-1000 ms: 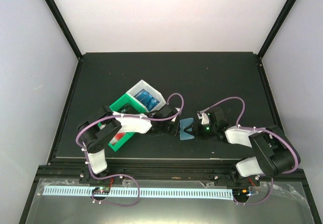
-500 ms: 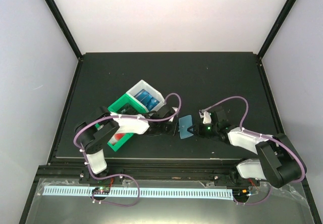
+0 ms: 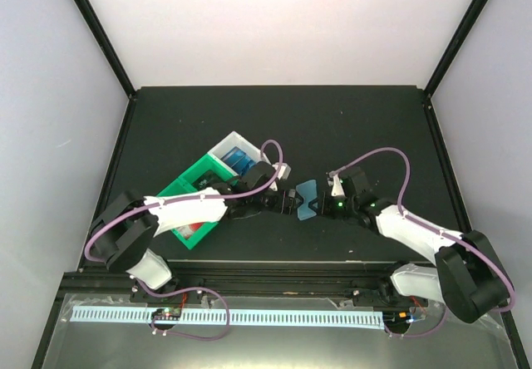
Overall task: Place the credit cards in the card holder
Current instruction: Open the card holder at the center of the board.
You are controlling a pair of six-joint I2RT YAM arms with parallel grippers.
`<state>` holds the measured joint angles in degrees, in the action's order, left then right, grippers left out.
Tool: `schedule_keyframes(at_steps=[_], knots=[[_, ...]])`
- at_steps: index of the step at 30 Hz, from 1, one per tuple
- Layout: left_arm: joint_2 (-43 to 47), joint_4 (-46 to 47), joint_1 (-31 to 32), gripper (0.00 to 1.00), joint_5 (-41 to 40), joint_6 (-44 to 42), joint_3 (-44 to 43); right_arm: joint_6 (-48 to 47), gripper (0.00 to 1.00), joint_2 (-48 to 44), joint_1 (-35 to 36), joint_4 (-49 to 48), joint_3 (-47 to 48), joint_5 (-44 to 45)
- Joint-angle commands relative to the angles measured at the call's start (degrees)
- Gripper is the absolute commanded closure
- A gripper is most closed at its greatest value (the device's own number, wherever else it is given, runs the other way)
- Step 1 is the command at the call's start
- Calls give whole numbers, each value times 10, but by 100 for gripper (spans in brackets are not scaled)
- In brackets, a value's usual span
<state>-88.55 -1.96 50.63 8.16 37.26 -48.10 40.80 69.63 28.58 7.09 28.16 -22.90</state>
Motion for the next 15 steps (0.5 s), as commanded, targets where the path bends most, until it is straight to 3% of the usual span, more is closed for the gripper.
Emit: schedule_keyframes(at_steps=[1, 8, 15], knots=[[-18, 10, -2, 19, 46, -21, -45, -10, 99, -8, 20, 27, 24, 20], [-56, -35, -2, 22, 24, -20, -75, -4, 99, -17, 29, 29, 31, 3], [-86, -52, -2, 32, 37, -15, -87, -3, 99, -21, 29, 27, 34, -15]])
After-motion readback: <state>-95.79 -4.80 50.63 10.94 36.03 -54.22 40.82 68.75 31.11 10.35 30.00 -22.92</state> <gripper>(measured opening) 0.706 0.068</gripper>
